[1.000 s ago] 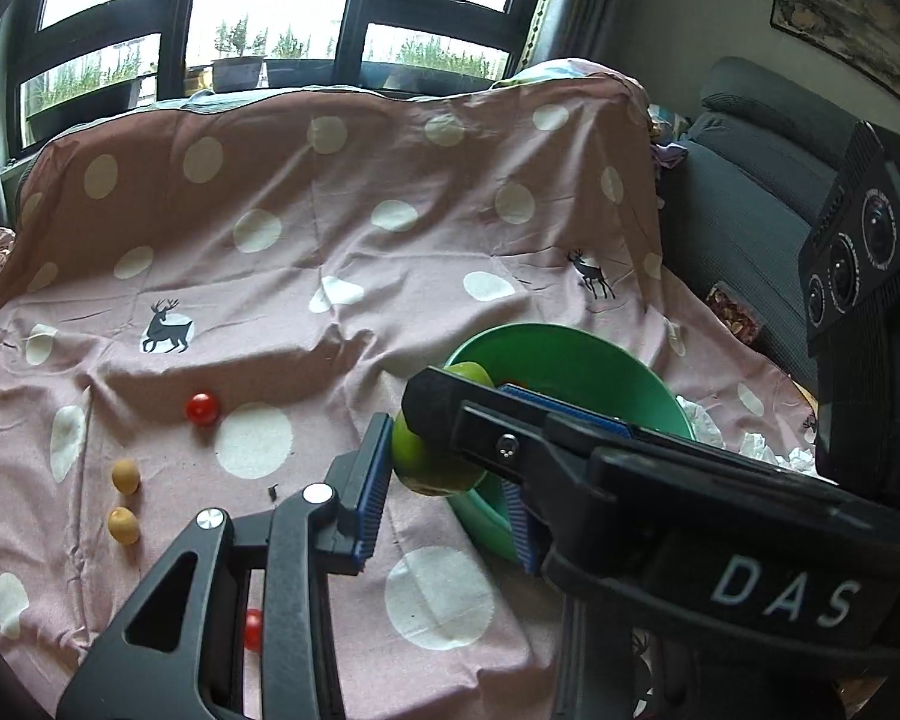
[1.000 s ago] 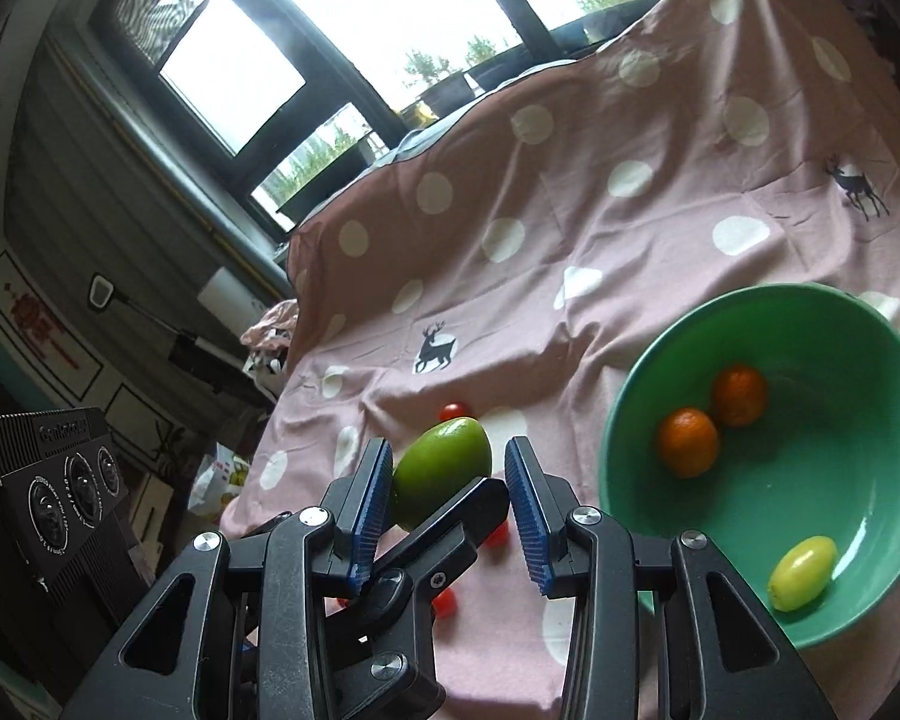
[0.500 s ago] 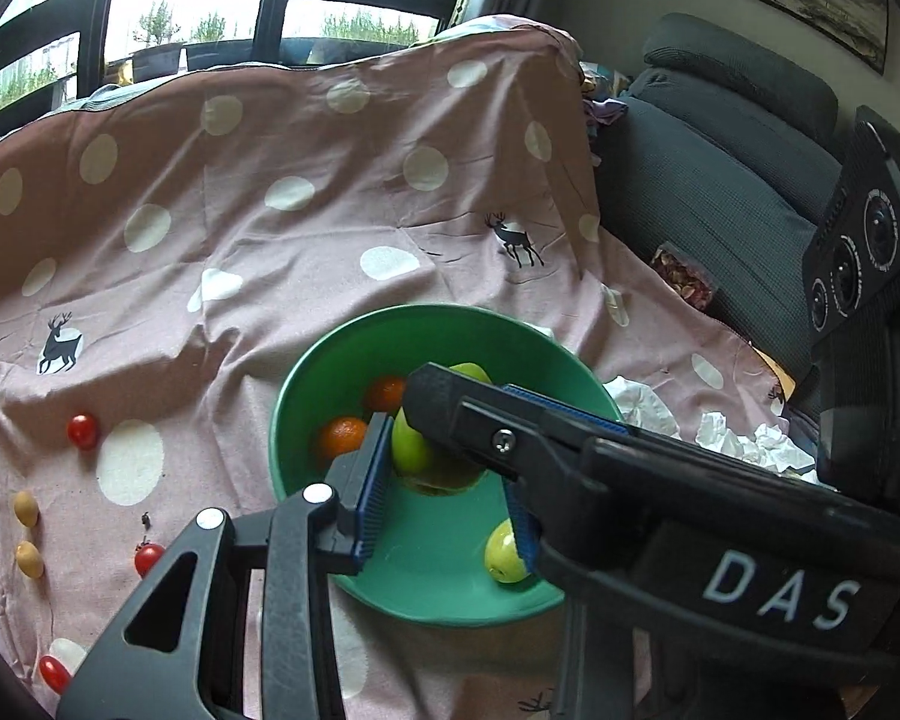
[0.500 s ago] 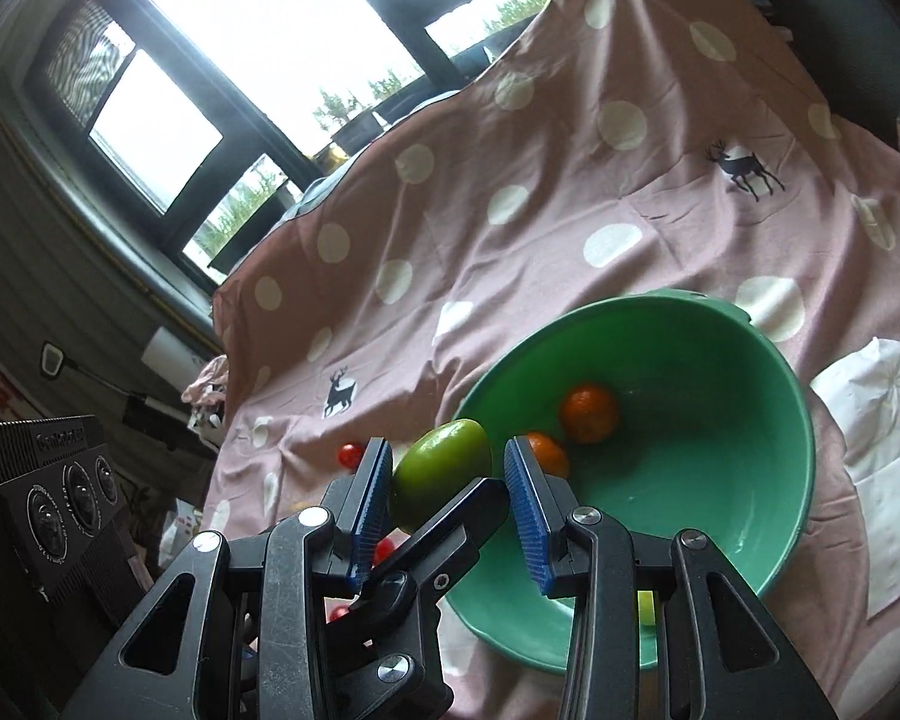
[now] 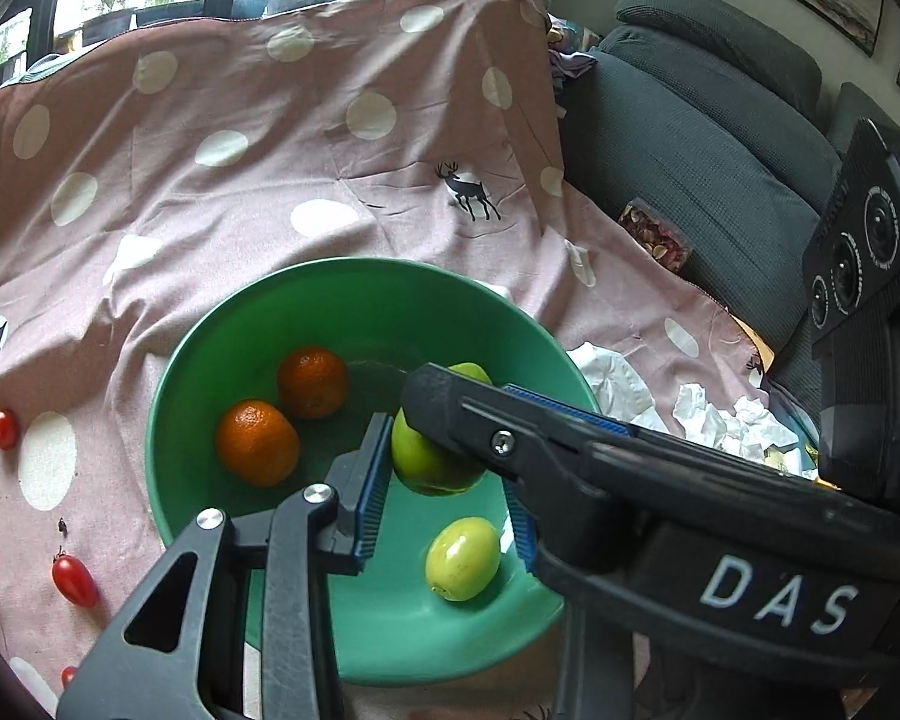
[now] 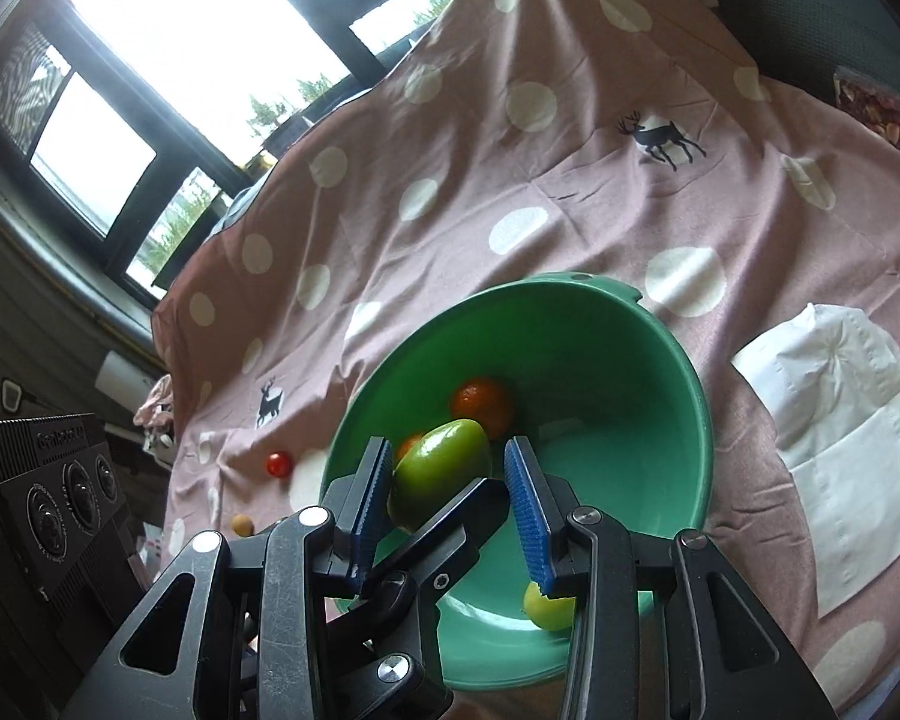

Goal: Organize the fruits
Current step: 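Lower the green fruit into the green bowl and open the right gripper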

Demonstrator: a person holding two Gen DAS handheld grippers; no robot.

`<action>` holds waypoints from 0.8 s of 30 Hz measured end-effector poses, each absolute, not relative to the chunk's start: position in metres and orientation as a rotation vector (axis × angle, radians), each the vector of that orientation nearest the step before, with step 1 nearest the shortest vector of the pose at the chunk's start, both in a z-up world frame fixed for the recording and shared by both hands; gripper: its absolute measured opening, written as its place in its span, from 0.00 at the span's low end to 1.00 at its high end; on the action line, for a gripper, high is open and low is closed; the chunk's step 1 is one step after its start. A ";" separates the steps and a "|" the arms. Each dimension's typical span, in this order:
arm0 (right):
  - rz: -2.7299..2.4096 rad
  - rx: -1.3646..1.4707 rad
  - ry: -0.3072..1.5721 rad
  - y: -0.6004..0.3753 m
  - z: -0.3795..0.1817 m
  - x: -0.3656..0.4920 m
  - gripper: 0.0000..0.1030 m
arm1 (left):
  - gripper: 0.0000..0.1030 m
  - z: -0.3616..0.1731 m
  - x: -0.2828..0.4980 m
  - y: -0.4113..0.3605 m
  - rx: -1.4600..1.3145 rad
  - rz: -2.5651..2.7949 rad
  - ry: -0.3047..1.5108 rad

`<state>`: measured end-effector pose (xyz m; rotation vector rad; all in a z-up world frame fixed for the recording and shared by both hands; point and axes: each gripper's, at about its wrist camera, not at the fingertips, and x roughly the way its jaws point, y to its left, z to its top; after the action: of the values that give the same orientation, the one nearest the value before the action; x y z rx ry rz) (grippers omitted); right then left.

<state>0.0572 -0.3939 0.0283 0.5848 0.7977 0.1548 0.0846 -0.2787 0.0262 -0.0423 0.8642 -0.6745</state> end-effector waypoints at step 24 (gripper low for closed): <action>0.102 0.570 0.894 -0.395 0.012 0.066 0.41 | 0.33 0.002 0.094 -0.283 -0.090 -0.693 0.962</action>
<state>0.0663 -0.3946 0.0118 0.5704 0.8940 0.1017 0.0944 -0.2833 0.0023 -0.0898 0.9616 -0.6926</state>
